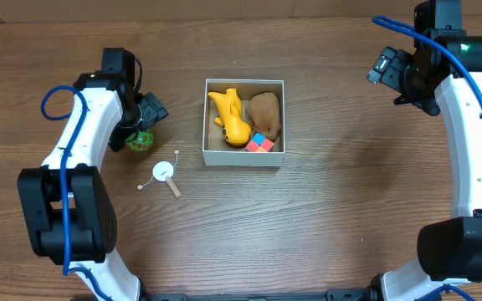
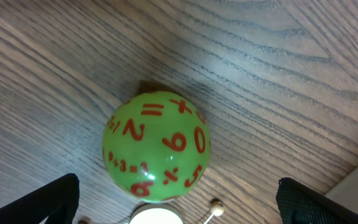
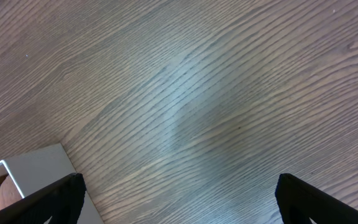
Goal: Pack container
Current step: 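Close the left gripper on the green numbered ball and lift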
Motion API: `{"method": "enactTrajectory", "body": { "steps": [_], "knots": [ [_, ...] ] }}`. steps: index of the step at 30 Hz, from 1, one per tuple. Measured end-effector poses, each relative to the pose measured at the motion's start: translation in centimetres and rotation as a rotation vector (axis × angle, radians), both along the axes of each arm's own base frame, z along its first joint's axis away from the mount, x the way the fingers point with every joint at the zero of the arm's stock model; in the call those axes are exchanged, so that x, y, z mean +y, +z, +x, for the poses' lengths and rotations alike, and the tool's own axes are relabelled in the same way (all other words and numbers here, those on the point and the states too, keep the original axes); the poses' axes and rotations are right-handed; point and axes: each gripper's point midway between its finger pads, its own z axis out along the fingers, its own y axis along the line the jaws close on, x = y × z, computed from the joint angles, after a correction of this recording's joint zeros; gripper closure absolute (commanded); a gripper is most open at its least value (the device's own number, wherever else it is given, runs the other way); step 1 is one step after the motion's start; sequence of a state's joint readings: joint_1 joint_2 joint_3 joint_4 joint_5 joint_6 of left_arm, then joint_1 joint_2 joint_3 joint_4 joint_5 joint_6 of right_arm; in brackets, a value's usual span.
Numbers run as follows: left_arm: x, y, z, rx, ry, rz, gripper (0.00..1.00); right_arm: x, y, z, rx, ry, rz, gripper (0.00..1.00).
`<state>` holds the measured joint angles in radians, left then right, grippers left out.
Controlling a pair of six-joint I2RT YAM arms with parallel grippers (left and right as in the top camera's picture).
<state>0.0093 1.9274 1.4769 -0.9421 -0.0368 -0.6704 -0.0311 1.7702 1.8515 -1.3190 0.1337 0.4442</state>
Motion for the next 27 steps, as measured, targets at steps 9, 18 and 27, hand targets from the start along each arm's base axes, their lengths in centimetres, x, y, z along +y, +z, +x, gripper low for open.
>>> {"method": "enactTrajectory", "body": {
  "steps": [9, 18, 27],
  "knots": [
    [0.4, -3.2, -0.3, 0.075, 0.011, -0.001, 0.41, 0.0, 0.0, 0.0, 0.000, 0.000, 0.000, 0.00],
    [1.3, -3.2, 0.2, 0.054, 0.037, -0.002, 0.49, 0.0, 0.0, 0.0, 0.000, 0.000, 0.000, 0.00],
    [1.5, -0.6, -0.2, 0.097, 0.014, 0.000, 0.58, 0.0, 0.0, 0.0, 0.000, 0.000, 0.000, 0.00]
  ]
}}
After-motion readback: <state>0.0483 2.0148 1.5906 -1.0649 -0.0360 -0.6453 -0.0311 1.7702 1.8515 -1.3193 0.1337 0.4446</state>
